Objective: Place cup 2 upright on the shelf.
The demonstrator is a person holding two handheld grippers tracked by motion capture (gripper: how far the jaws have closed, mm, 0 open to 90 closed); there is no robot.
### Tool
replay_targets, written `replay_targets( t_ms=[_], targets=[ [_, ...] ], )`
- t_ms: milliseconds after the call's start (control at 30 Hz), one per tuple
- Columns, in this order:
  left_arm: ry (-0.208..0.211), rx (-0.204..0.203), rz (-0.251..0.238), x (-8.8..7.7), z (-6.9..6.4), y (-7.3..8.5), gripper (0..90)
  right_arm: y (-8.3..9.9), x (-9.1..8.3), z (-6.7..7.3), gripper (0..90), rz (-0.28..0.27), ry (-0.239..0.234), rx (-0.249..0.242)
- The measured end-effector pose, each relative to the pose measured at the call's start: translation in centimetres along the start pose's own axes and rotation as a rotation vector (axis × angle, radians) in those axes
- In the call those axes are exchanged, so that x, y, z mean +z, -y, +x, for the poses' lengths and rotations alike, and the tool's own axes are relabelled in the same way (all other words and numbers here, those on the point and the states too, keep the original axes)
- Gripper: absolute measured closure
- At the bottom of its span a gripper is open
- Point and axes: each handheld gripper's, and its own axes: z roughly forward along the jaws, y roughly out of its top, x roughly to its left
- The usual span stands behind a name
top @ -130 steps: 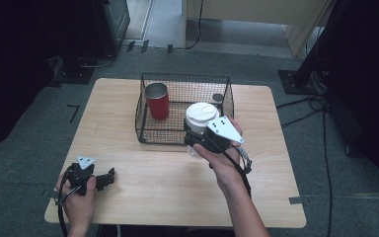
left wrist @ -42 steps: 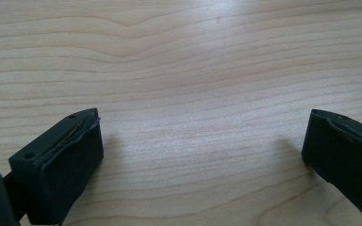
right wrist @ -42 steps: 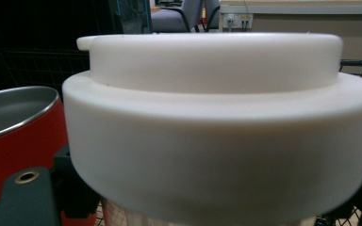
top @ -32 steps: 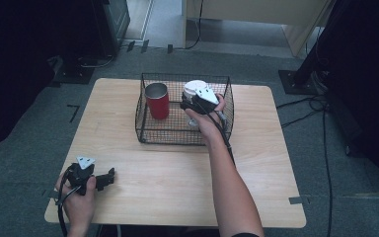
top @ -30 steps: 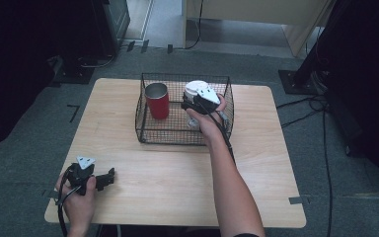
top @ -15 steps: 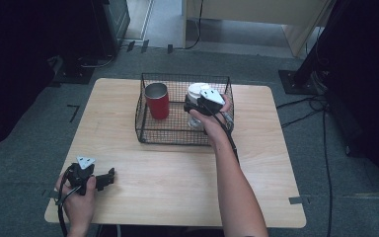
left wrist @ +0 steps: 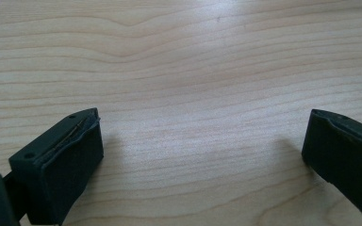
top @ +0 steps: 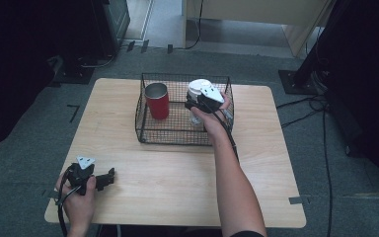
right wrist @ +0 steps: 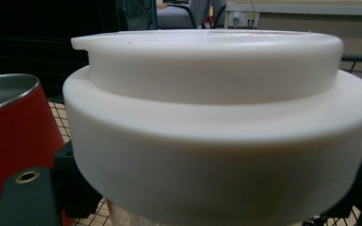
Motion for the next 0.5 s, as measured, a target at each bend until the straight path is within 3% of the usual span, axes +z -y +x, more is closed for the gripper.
replay_targets(
  t_ms=[333,500],
  targets=[
    [0.0,0.0,-0.001,0.0,0.0,0.0,0.0,-0.2,1.7,1.1,16.2,-0.026,0.008,-0.037],
    [0.0,0.0,0.0,0.0,0.0,0.0,0.0,-0.3,1.3,0.7,16.0,0.004,0.002,-0.006]
  ],
)
